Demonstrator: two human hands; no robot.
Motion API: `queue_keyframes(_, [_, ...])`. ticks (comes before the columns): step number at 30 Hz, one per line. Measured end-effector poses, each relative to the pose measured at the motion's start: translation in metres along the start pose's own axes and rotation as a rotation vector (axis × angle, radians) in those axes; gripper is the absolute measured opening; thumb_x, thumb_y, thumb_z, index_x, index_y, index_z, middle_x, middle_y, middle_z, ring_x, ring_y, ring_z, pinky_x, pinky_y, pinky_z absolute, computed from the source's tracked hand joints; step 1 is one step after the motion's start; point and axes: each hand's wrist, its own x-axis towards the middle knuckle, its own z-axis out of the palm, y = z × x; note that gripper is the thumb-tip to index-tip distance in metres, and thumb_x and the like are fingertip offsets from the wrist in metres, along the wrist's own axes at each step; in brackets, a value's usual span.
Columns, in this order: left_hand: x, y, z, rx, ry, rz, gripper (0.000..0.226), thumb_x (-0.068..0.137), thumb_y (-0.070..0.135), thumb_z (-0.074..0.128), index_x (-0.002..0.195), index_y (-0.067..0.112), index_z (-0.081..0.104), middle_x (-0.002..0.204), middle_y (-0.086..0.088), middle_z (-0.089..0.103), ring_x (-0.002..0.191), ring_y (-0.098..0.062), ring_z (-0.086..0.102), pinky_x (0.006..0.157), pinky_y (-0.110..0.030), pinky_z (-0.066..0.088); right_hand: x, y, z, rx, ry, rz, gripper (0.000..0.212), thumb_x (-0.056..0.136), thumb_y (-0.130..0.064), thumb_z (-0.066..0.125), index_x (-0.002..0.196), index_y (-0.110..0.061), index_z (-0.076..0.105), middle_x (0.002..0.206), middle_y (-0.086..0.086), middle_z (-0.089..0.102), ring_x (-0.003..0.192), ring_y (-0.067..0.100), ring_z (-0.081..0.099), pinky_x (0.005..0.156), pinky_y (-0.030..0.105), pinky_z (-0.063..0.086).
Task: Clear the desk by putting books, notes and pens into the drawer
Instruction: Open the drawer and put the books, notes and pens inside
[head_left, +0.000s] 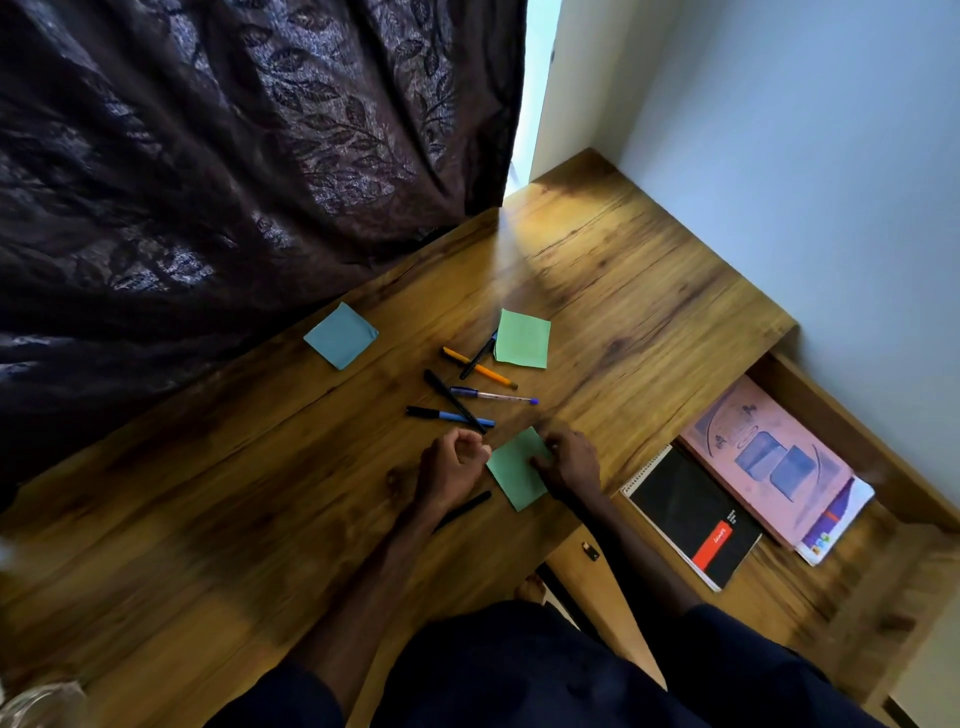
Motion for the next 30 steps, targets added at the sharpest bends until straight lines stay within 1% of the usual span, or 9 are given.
queue_keyframes(3, [0.003, 0.007, 0.001, -0.051, 0.015, -0.012, 0.054, 0.085, 0.050, 0.073, 0.128, 0.022, 0.057, 0.114, 0.010, 0.061, 0.096, -0.007, 0.063, 0.083, -0.033, 0.059, 0.000, -0.017, -0.031, 0.387, -0.149, 0.020, 0.018, 0.098, -0.027, 0.061, 0.109, -0.014, 0.068, 0.106, 0.003, 0.069, 0.089, 0.015, 0.065, 0.058, 0.012, 0.044])
queue_keyframes(7, [0.018, 0.021, -0.003, -0.180, -0.017, 0.020, 0.044, 0.087, 0.048, 0.072, 0.119, 0.018, 0.067, 0.108, 0.003, 0.072, 0.092, -0.013, 0.072, 0.077, -0.045, 0.064, 0.012, -0.034, -0.065, 0.616, -0.327, 0.022, 0.024, 0.099, -0.028, 0.059, 0.113, -0.010, 0.068, 0.108, 0.008, 0.070, 0.094, 0.018, 0.069, 0.069, 0.027, 0.057])
queue_keyframes(10, [0.029, 0.034, -0.013, -0.282, 0.020, 0.048, 0.032, 0.090, 0.036, 0.073, 0.113, 0.014, 0.072, 0.100, -0.002, 0.076, 0.088, -0.015, 0.075, 0.068, -0.041, 0.064, 0.039, -0.049, -0.075, 0.586, -0.382, -0.010, 0.032, 0.099, -0.036, 0.058, 0.117, -0.012, 0.068, 0.109, 0.008, 0.070, 0.093, 0.022, 0.066, 0.079, 0.037, 0.056])
queue_keyframes(12, [0.037, 0.041, -0.023, -0.334, 0.067, 0.050, 0.028, 0.091, 0.033, 0.073, 0.111, 0.013, 0.072, 0.098, -0.002, 0.077, 0.088, -0.016, 0.075, 0.061, -0.035, 0.063, 0.065, -0.065, -0.081, 0.517, -0.207, -0.054, 0.033, 0.098, -0.039, 0.060, 0.115, -0.012, 0.071, 0.107, 0.006, 0.073, 0.090, 0.018, 0.067, 0.074, 0.035, 0.055])
queue_keyframes(14, [0.045, 0.040, -0.032, -0.350, 0.088, 0.046, 0.023, 0.091, 0.034, 0.072, 0.104, 0.015, 0.073, 0.095, -0.004, 0.077, 0.086, -0.019, 0.076, 0.061, -0.039, 0.063, 0.097, -0.075, -0.086, 0.286, 0.063, -0.103, 0.033, 0.091, -0.035, 0.070, 0.113, -0.012, 0.073, 0.110, 0.006, 0.074, 0.095, 0.019, 0.070, 0.080, 0.036, 0.055])
queue_keyframes(16, [0.049, 0.037, -0.041, -0.344, 0.093, 0.024, 0.029, 0.089, 0.039, 0.072, 0.106, 0.016, 0.073, 0.096, -0.004, 0.078, 0.085, -0.018, 0.076, 0.060, -0.038, 0.062, 0.127, -0.081, -0.086, 0.062, 0.155, -0.163, 0.047, 0.083, -0.032, 0.077, 0.123, -0.009, 0.065, 0.121, 0.011, 0.068, 0.109, 0.027, 0.064, 0.090, 0.038, 0.051])
queue_keyframes(19, [0.049, 0.032, -0.045, -0.340, 0.106, 0.008, 0.038, 0.088, 0.044, 0.071, 0.113, 0.015, 0.073, 0.098, -0.003, 0.078, 0.086, -0.016, 0.076, 0.056, -0.030, 0.057, 0.159, -0.084, -0.081, -0.180, 0.041, -0.250, 0.083, 0.079, -0.031, 0.081, 0.145, -0.005, 0.038, 0.143, 0.019, 0.046, 0.130, 0.039, 0.043, 0.105, 0.045, 0.040])
queue_keyframes(21, [0.049, 0.030, -0.044, -0.335, 0.112, -0.005, 0.035, 0.090, 0.041, 0.071, 0.113, 0.014, 0.073, 0.096, -0.003, 0.078, 0.085, -0.017, 0.076, 0.056, -0.029, 0.055, 0.168, -0.084, -0.078, -0.333, -0.013, -0.263, 0.091, 0.078, -0.035, 0.082, 0.148, -0.007, 0.031, 0.145, 0.021, 0.038, 0.131, 0.043, 0.039, 0.104, 0.049, 0.040])
queue_keyframes(30, [0.042, 0.028, -0.022, -0.351, 0.079, -0.104, 0.026, 0.092, 0.039, 0.070, 0.109, 0.019, 0.072, 0.097, -0.002, 0.078, 0.087, -0.017, 0.075, 0.057, -0.026, 0.054, 0.143, -0.027, -0.073, -0.164, 0.013, 0.002, 0.070, 0.064, -0.054, 0.086, 0.113, -0.016, 0.054, 0.119, 0.012, 0.053, 0.113, 0.031, 0.046, 0.084, 0.038, 0.036])
